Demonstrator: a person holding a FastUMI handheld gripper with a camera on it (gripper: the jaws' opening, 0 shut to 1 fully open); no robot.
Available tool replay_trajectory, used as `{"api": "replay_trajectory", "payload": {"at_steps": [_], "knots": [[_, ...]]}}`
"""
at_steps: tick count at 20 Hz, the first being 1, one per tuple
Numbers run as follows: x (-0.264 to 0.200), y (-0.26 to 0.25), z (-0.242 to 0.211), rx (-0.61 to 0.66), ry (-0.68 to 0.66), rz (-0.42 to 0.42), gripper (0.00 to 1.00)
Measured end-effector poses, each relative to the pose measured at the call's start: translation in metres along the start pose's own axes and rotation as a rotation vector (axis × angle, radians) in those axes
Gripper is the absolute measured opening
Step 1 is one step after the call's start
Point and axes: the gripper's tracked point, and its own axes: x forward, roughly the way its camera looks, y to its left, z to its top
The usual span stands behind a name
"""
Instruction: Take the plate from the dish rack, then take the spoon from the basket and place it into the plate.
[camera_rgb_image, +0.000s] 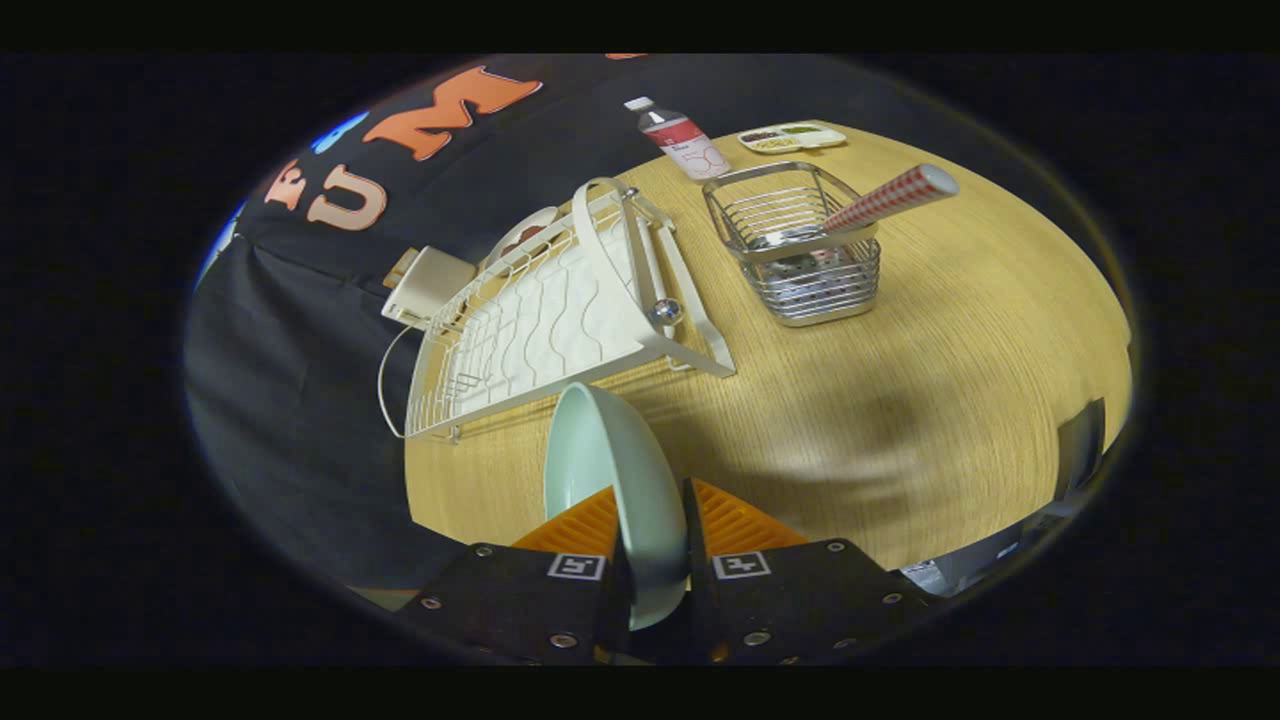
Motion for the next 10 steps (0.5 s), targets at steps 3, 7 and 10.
{"api": "replay_trajectory", "payload": {"at_steps": [3,7,10], "knots": [[0.001,-0.009,0.006,-0.045,-0.034,-0.04,0.28],[-0.003,-0.014,0.017,-0.048,-0.079,-0.043,0.36],[-0.015,-0.017,0.036,-0.036,-0.161,-0.041,0.36]]}}
